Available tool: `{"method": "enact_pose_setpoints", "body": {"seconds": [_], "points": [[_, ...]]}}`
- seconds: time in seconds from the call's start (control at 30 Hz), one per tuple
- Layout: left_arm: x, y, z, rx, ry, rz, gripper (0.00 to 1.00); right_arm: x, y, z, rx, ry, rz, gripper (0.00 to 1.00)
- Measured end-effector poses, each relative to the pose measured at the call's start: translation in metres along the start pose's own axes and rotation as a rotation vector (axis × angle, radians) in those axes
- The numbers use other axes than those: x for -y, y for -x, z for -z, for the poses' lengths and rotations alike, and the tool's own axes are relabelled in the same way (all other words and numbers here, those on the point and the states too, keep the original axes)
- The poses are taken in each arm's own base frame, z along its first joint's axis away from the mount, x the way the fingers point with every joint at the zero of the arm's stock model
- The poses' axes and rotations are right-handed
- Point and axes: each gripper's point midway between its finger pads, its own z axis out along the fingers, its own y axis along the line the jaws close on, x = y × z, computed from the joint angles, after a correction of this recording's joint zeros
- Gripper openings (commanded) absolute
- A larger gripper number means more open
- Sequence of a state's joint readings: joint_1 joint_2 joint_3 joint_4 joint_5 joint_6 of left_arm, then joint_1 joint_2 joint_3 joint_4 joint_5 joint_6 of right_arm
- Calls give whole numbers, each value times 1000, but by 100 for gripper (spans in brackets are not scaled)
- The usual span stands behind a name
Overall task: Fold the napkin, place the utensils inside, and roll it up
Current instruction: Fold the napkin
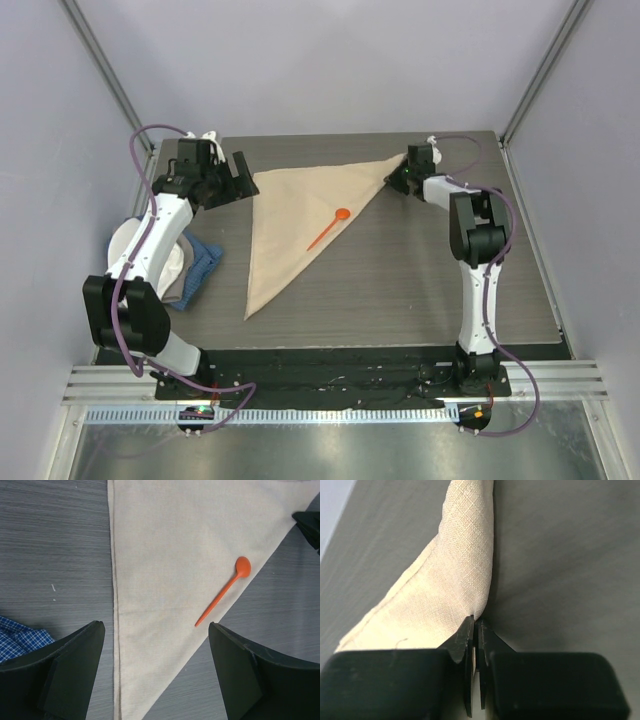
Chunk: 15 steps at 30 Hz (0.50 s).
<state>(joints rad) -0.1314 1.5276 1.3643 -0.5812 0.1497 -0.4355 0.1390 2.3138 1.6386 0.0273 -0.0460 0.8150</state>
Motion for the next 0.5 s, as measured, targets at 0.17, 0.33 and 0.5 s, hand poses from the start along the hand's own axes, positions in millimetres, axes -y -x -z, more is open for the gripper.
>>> {"method": "enact_pose_setpoints", "body": {"seconds": [0.17, 0.33, 0.5], "points": [[3, -1, 0, -5, -16, 2, 90, 46, -1, 43, 21, -108, -15, 6], [6, -2, 1, -12, -35, 5, 90, 84, -2, 83, 18, -179, -25, 42], [8, -2, 1, -12, -43, 6, 91, 87, 11, 104, 8, -139, -28, 66]]}}
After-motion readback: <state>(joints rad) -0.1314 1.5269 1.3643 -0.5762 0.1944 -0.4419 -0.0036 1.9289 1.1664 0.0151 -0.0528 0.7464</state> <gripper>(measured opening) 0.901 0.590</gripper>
